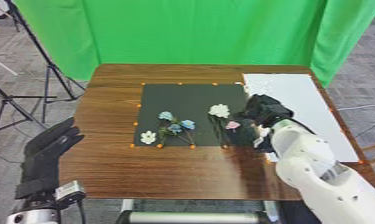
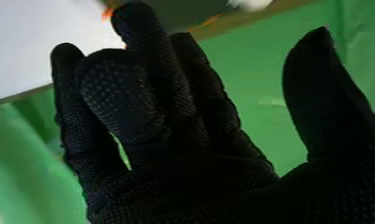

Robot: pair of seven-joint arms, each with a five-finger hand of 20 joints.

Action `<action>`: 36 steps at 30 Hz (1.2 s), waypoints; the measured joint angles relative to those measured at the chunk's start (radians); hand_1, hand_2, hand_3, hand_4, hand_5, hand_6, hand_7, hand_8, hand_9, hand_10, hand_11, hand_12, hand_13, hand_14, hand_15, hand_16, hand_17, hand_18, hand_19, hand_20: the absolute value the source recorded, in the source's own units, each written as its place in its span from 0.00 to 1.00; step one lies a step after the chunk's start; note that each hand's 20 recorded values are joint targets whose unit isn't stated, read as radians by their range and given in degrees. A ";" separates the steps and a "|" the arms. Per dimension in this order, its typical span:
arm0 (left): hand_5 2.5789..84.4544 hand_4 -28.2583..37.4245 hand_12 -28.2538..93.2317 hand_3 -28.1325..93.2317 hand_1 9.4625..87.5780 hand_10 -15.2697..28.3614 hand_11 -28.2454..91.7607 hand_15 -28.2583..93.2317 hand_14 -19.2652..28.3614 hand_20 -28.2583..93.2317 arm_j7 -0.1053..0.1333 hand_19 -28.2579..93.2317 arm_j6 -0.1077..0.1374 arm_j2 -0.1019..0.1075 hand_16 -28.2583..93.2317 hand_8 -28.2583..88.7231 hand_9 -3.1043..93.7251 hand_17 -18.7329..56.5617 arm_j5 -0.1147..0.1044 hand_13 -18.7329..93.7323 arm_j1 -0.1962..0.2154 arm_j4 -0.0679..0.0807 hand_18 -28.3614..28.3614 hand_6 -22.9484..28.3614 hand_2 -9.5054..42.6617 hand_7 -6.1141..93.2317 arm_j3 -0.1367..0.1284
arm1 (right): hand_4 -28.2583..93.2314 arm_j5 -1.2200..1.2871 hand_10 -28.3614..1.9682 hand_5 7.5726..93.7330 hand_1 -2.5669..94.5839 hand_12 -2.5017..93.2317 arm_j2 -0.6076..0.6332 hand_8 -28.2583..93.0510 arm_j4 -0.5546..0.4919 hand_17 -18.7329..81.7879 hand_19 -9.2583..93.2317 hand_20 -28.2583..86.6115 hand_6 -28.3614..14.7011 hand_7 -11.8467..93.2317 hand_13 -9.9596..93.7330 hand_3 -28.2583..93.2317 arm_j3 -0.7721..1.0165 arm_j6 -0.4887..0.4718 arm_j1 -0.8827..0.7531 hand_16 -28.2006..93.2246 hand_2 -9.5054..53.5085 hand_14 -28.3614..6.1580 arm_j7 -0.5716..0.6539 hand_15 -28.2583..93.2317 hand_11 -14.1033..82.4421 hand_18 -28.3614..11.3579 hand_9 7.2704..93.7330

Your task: Arrange flowers

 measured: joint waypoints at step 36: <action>0.46 0.15 0.29 0.91 0.22 0.80 0.54 0.75 0.95 0.27 -0.181 0.71 -0.047 0.123 0.10 0.15 0.38 0.11 -0.003 0.36 -0.060 0.068 0.87 0.65 0.24 0.22 -0.173 | 0.04 0.056 0.22 0.55 0.26 0.18 0.022 0.15 0.010 0.33 0.79 0.22 0.48 0.24 0.59 0.90 0.312 -0.242 -0.106 0.31 0.29 0.20 0.008 0.74 0.36 0.00 0.59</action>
